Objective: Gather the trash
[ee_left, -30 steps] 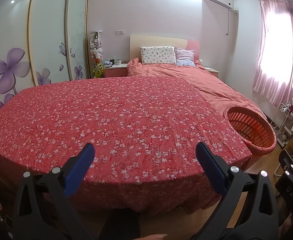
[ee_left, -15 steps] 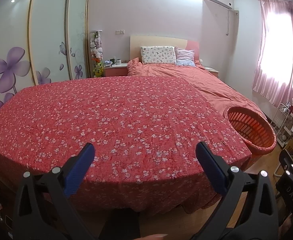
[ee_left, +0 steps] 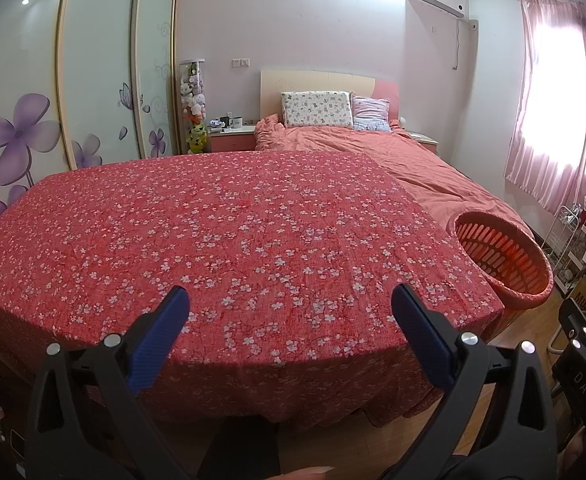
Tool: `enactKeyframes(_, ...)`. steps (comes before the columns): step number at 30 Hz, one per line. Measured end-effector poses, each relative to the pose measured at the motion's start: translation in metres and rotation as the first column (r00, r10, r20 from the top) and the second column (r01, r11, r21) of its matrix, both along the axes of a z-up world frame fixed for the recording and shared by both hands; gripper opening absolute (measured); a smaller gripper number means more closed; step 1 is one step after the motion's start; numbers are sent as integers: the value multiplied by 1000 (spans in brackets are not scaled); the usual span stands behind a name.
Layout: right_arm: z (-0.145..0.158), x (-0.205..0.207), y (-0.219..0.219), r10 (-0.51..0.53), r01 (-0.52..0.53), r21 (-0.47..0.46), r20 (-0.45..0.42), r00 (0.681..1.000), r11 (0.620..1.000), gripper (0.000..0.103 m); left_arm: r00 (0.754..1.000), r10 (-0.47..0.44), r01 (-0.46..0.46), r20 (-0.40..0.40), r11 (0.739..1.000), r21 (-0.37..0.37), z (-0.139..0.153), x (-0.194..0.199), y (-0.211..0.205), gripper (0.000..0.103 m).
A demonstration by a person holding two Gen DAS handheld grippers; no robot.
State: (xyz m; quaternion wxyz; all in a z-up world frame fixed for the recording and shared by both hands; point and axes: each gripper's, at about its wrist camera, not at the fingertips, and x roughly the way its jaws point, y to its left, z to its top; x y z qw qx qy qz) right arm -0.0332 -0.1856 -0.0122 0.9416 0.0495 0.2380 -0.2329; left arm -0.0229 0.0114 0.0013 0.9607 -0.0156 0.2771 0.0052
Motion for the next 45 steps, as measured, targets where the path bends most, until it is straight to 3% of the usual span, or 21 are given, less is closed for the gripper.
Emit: enactKeyframes(45,1,1,0,-1,1,1,-1,1000,1000,101,1000,-3,3,-9,1000,12,-7,3,2,99)
